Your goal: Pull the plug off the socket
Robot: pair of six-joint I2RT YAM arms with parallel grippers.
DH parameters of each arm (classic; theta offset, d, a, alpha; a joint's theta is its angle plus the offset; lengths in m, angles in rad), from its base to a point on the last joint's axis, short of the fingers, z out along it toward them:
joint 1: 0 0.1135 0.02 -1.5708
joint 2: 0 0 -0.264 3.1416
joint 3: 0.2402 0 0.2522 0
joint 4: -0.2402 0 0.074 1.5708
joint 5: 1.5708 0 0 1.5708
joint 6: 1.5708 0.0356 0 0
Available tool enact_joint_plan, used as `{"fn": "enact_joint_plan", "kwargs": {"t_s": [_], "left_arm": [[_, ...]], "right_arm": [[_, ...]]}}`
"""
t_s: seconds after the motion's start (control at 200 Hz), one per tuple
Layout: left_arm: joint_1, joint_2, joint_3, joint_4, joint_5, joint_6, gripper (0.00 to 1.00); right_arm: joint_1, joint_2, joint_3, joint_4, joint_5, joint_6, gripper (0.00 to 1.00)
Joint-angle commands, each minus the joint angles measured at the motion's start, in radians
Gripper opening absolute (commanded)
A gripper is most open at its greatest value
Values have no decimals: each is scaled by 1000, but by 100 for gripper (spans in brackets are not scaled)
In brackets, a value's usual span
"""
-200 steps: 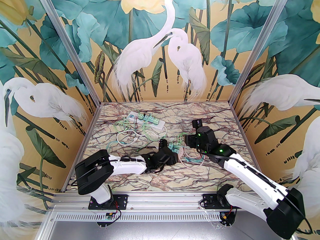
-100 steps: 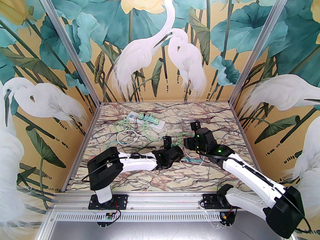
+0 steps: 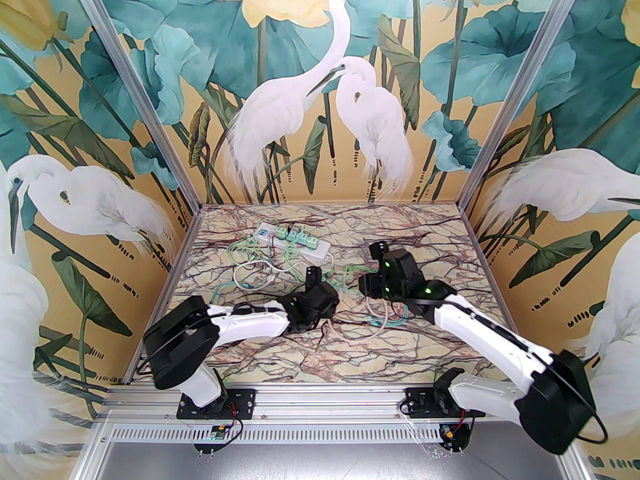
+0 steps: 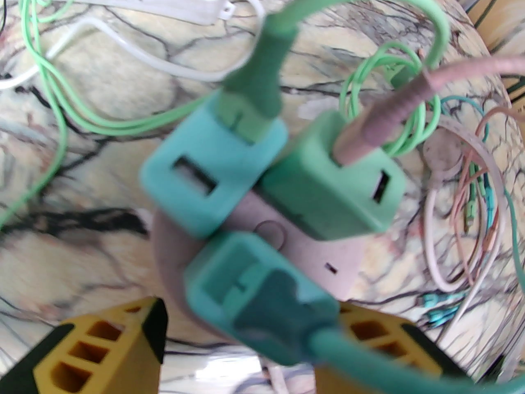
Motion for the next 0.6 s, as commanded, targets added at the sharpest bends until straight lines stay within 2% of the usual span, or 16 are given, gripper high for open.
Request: {"fn": "enact_joint_plan", "kwargs": {"t_s": [0.0,0.15,0.25,0.31,0.39,0.595], "left_arm": [[13,-73,-50,59,61,101,64],[13,-144,-105,90,99,43,70],[13,-189,-138,87,103,-12,75],[12,-224,-162,87,93,-46,83],[13,-277,-190,70,63,-96,99],[16,-414,-261,59,-7,-168,100]], "right_arm": [[42,66,61,12,-42,-19,38],[74,165,117,21,-34,-25,31],[81,223,149,20,-30,-36,32],[82,260,172,14,-11,-42,32],[81,314,204,5,3,-61,32],[81,423,259,17,-16,-104,39]]}}
